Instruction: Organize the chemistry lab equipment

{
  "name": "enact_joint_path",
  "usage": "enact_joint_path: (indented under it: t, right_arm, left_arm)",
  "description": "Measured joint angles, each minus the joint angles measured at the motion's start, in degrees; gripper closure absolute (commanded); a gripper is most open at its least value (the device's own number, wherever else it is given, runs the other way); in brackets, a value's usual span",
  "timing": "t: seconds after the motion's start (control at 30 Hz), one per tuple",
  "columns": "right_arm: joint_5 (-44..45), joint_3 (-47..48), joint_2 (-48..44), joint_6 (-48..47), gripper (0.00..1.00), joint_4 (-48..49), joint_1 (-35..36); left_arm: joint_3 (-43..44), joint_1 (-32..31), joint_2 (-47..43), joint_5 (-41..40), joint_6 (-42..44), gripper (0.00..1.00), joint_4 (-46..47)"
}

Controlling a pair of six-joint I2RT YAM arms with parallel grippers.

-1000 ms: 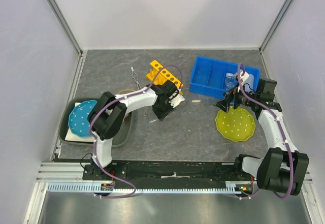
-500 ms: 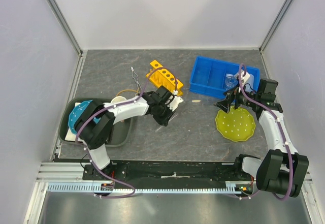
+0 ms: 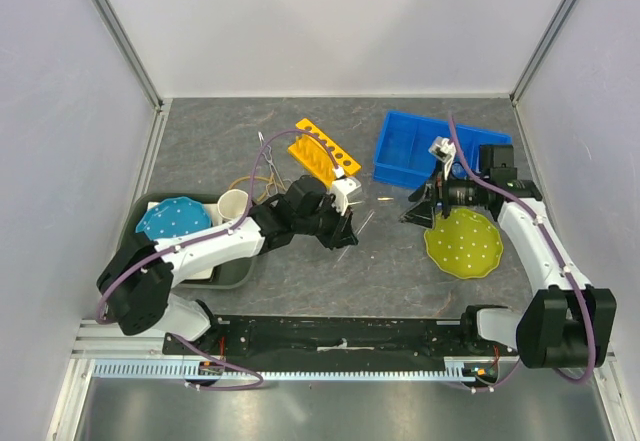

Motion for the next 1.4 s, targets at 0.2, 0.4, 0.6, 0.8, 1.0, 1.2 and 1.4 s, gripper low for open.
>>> enact_joint_path:
  t: [0.2, 0.4, 0.6, 0.8, 1.0, 1.2, 1.4]
  right_arm:
    - [2.49, 0.83, -0.09, 10.43, 0.02, 0.50, 6.12]
    - [3.26, 1.07, 0.07, 21.81, 0.11, 3.69, 9.33]
    - [4.33, 1.25, 1.33, 30.38, 0.22, 5.90, 12.24]
    - [4.46, 1.25, 1.38, 36.46, 0.39, 7.87, 12.94]
    - [4.39, 0.50, 1.36, 41.64, 0.50, 10.78, 12.94]
    - [4.39, -1.16, 1.25, 44.22, 0.50, 12.17, 12.94]
    - [4.17, -1.55, 0.98, 45.16, 0.60, 12.90, 13.14]
  left_arm:
    - [0.00, -2.23, -1.36, 0.79, -3.48, 0.89, 4.92]
    - [0.35, -4.17, -1.36, 1.03, -4.92, 0.89, 6.10]
    - [1.42, -4.74, -1.36, 1.03, -5.44, 0.89, 6.54]
    - [1.55, -5.18, -1.36, 1.01, -5.66, 0.89, 6.88]
    - [1.55, -5.33, -1.73, 0.94, -5.73, 0.89, 6.91]
    - [1.57, -5.35, -2.91, -0.02, -5.73, 0.89, 6.93]
    - [1.57, -5.35, -3.19, -0.48, -5.77, 0.89, 6.93]
